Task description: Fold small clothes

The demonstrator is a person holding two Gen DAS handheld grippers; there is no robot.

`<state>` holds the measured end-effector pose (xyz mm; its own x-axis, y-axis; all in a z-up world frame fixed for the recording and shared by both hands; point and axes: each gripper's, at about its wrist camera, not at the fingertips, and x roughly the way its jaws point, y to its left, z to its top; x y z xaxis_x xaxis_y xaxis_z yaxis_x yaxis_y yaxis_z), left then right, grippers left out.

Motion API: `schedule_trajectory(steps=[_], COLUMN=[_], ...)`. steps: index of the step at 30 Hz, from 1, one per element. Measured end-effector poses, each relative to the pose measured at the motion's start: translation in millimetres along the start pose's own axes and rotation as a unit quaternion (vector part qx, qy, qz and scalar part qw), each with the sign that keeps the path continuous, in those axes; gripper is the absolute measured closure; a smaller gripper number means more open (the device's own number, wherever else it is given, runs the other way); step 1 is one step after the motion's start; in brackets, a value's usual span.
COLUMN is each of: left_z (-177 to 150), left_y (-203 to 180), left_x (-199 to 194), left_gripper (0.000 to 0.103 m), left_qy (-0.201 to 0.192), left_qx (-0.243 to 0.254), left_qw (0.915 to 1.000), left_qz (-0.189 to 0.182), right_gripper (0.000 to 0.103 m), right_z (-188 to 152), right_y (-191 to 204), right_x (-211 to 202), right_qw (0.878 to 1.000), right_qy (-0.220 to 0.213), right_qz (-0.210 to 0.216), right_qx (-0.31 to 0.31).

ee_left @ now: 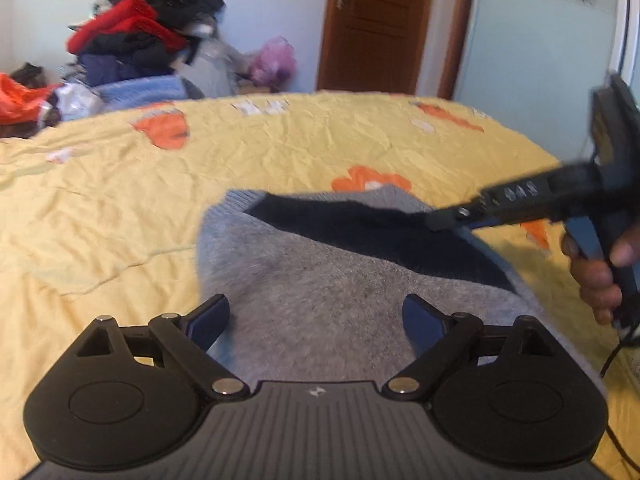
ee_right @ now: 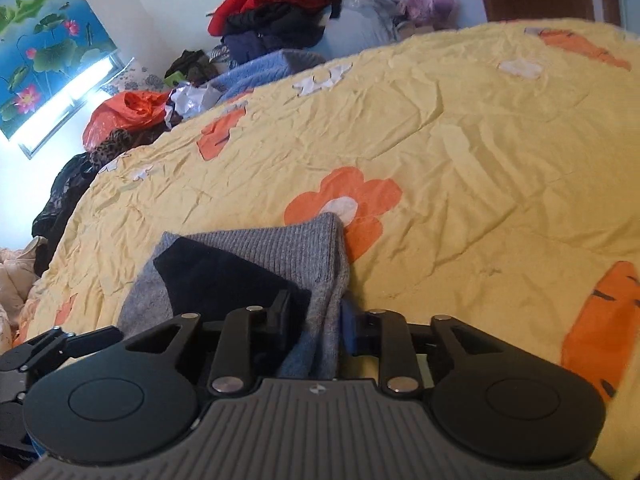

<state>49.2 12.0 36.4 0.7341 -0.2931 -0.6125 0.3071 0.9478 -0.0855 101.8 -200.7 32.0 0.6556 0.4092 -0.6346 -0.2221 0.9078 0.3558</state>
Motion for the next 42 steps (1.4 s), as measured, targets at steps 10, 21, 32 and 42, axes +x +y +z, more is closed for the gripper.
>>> schedule_trajectory(steps=[10,21,32,42], left_z=[-91,-109,-116,-117], left_y=[-36,-55,-55,-55], left_x=[-95,-81,-85,-81], left_gripper=[0.008,0.008,0.007,0.000], left_qy=[-0.025,0.049,0.043,0.034], left_qx=[-0.054,-0.005,-0.030,-0.037], left_qw=[0.9974,0.9931,0.9919,0.9912], left_qz=[0.041,0.106,0.116,0.123], right_gripper=[0.021,0.007,0.002,0.000], right_z=[-140,-187,-182,-183], right_y=[38,72,79,84], right_x=[-107,-124,-103,-102], right_qw=[0.998,0.992,0.986,0.985], right_qy=[-0.032,-0.022,-0.026,-0.020], right_qz=[-0.027,-0.072,-0.133,-0.149], right_qx=[-0.047,-0.103,-0.098,-0.085])
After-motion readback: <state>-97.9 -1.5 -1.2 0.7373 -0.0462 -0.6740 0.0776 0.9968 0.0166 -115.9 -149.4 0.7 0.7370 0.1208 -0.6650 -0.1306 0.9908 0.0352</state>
